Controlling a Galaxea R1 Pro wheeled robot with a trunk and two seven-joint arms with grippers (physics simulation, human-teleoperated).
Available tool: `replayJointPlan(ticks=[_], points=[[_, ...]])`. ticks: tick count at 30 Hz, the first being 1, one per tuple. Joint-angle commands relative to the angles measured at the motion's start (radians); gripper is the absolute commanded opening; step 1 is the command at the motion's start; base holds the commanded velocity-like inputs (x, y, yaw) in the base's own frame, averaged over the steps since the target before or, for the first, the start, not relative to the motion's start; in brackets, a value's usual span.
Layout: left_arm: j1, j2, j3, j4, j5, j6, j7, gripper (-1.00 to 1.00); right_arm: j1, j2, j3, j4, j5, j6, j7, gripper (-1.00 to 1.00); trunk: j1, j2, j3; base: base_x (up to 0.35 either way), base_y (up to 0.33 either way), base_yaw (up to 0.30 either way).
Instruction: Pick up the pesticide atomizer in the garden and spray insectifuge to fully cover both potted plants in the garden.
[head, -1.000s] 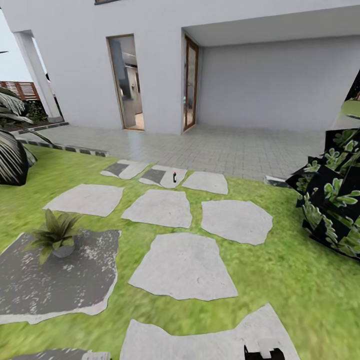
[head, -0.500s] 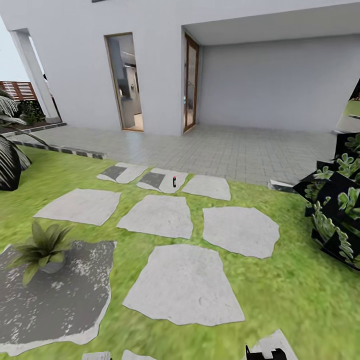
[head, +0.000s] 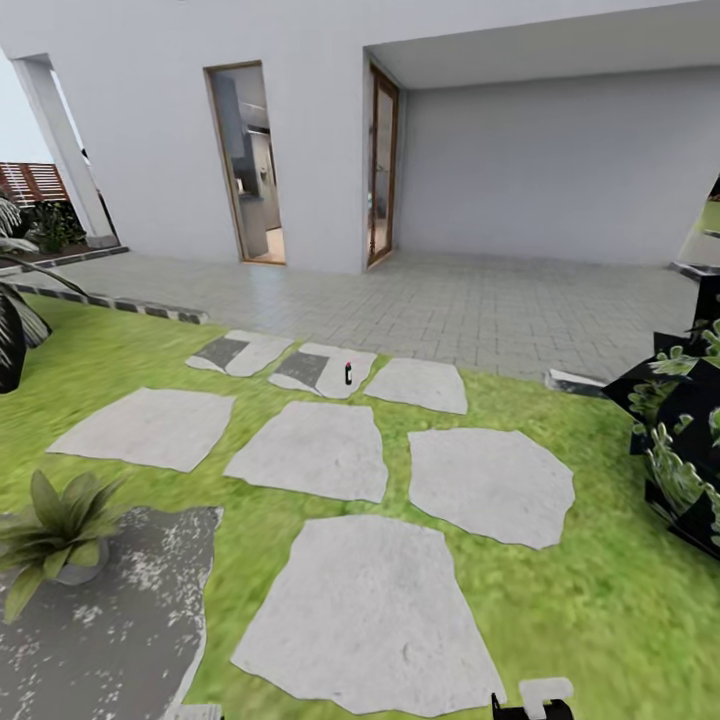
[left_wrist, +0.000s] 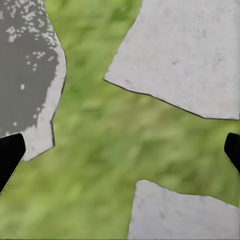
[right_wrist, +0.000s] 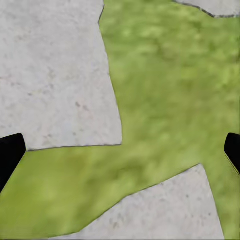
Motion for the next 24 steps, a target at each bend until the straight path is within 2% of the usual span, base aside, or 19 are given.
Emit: replayJointPlan(ticks=[1,24], points=[[-0.001,0.0,0.005,0.001,0.002,-0.003,-0.005,1.0,0.0,0.0,0.008,0.001,0.0,-0.001,-0.007,1.0,0.0,0.0,-0.001,0.338,0.0,0.0],[-0.001,0.0,0.005,0.001,0.002,-0.003,-0.005,1.0,0.0,0.005,0.01,0.0,-0.001,-0.001,-0.007,1.0,0.0,0.0,-0.001,0.338,0.0,0.0]])
